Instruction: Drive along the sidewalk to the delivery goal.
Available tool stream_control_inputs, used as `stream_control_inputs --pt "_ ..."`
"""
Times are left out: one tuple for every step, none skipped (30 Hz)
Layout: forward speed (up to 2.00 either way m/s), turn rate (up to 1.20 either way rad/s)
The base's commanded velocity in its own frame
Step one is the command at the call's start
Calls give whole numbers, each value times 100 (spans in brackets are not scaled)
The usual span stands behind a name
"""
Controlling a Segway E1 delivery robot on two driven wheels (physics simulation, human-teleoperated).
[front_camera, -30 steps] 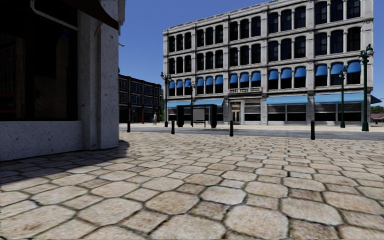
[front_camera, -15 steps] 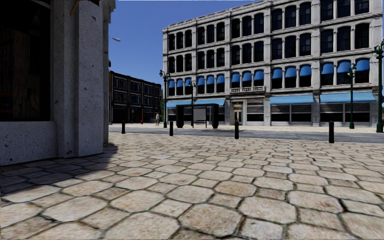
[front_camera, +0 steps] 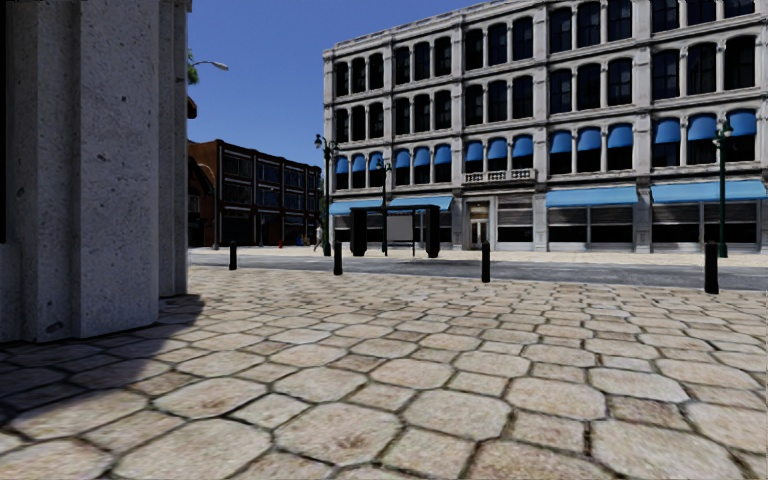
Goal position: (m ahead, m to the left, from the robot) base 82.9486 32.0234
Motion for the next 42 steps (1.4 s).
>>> stream_control_inputs --pt "200 0" --pt "200 0" --pt "200 0" --pt "200 0" --pt "200 0" --pt "200 0" --pt "200 0" --pt "200 0" --pt "200 0" --pt "200 0" --pt "200 0" --pt "200 0" --pt "200 0" --pt "200 0" --pt "200 0" --pt "200 0" --pt "200 0" --pt "200 0" --pt "200 0" --pt "200 0" --pt "200 0" --pt "200 0" --pt "200 3" --pt "200 3" --pt "200 9" --pt "200 11" --pt "200 12" --pt "200 16" --pt "200 20" --pt "200 20" --pt "200 23" --pt "200 27" --pt "200 31" --pt "200 33" --pt "200 33" --pt "200 34" --pt "200 37" --pt "200 40" --pt "200 41" --pt "200 41" --pt "200 42" --pt "200 42"
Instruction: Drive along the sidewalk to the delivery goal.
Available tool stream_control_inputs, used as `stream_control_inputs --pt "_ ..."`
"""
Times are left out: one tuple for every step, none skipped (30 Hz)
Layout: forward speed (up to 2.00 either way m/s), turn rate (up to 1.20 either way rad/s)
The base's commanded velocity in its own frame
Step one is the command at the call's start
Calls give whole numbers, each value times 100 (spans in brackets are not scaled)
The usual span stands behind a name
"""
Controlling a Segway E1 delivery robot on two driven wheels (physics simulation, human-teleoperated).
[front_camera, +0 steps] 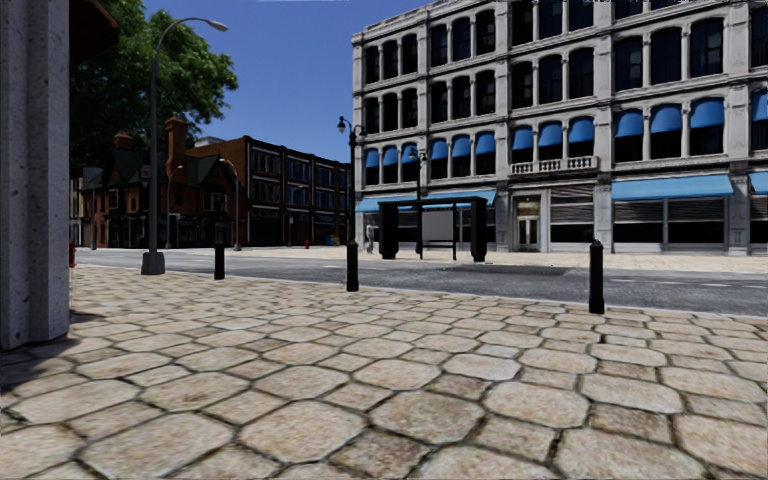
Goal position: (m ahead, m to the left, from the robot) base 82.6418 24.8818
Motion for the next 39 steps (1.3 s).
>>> stream_control_inputs --pt "200 42" --pt "200 42" --pt "200 42" --pt "200 42" --pt "200 42" --pt "200 42" --pt "200 42" --pt "200 42" --pt "200 42" --pt "200 42" --pt "200 42" --pt "200 42" --pt "200 42" --pt "200 42" --pt "200 42" --pt "200 42" --pt "200 42" --pt "200 41" --pt "200 41" --pt "200 40" --pt "200 40" --pt "200 40" --pt "200 40" --pt "200 40" --pt "200 40" --pt "200 39" --pt "200 39" --pt "200 39" --pt "200 39" --pt "200 39" --pt "200 39" --pt "200 39" --pt "200 39" --pt "200 39" --pt "200 39" --pt "200 39" --pt "200 39" --pt "200 39" --pt "200 39"
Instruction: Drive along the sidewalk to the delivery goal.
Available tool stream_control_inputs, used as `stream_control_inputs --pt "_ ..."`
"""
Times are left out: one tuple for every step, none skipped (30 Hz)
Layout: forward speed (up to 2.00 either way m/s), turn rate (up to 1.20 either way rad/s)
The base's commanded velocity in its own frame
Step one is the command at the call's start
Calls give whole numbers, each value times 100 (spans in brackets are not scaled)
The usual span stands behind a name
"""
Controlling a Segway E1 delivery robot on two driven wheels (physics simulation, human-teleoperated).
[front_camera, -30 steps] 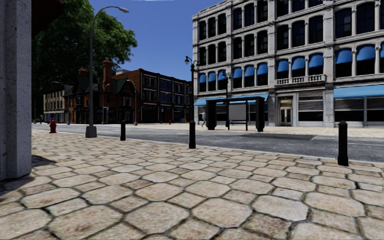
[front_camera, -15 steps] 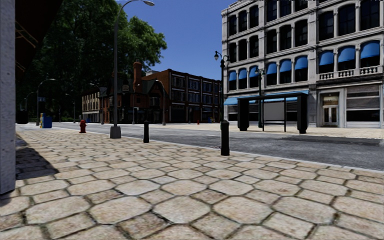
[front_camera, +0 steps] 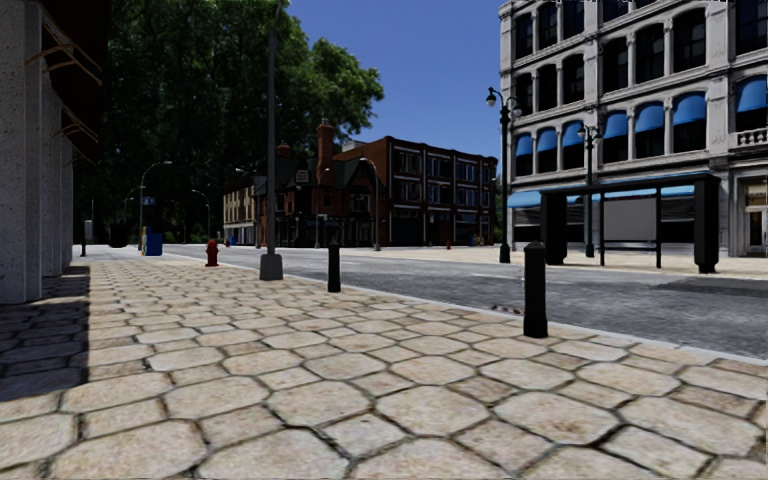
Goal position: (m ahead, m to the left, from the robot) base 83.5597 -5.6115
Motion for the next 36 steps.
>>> stream_control_inputs --pt "200 42" --pt "200 42" --pt "200 45" --pt "200 46" --pt "200 46" --pt "200 46" --pt "200 46" --pt "200 46" --pt "200 46" --pt "200 46" --pt "200 46" --pt "200 46" --pt "200 46" --pt "200 46" --pt "200 46" --pt "200 46" --pt "200 46" --pt "200 46" --pt "200 46" --pt "200 46" --pt "200 46" --pt "200 46" --pt "200 46" --pt "200 46" --pt "200 46" --pt "200 46" --pt "200 46" --pt "200 45" --pt "200 44" --pt "200 44" --pt "200 44" --pt "200 44" --pt "200 44" --pt "200 44" --pt "200 44" --pt "200 44"
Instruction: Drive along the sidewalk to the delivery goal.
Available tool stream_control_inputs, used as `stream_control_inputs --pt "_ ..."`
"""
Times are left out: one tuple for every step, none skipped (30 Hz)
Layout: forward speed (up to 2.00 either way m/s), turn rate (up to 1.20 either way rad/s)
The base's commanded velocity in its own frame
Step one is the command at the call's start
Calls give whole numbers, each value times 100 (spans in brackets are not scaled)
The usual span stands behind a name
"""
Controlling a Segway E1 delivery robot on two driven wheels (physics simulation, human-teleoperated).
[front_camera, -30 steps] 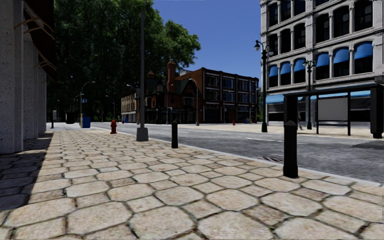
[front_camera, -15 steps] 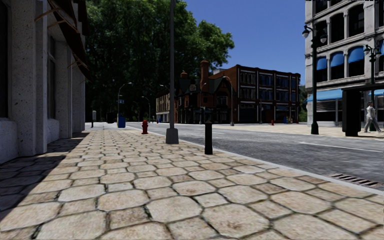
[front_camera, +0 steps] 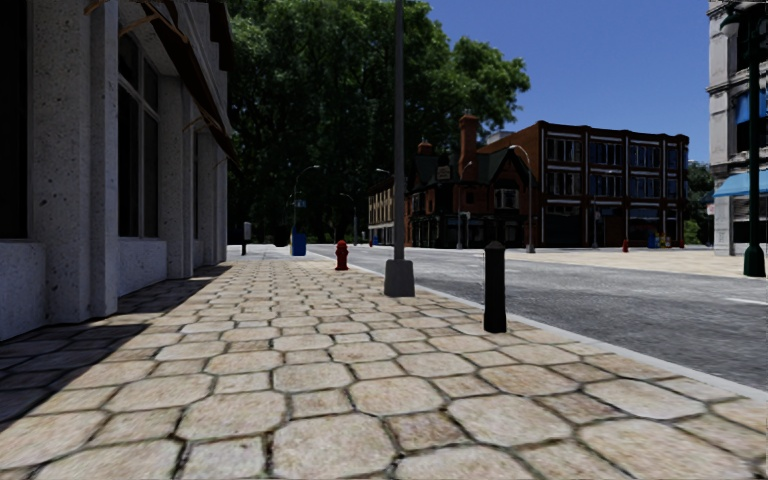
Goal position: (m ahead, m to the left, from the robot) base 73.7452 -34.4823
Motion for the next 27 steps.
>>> stream_control_inputs --pt "200 44" --pt "200 44" --pt "200 44" --pt "200 44" --pt "200 44" --pt "200 44" --pt "200 44" --pt "200 44" --pt "200 44" --pt "200 44" --pt "200 44" --pt "200 44" --pt "200 44" --pt "200 44" --pt "200 44" --pt "200 44" --pt "200 44" --pt "200 44" --pt "200 44" --pt "200 44" --pt "200 44" --pt "200 43" --pt "200 40" --pt "200 40" --pt "200 0" --pt "200 0" --pt "200 0"
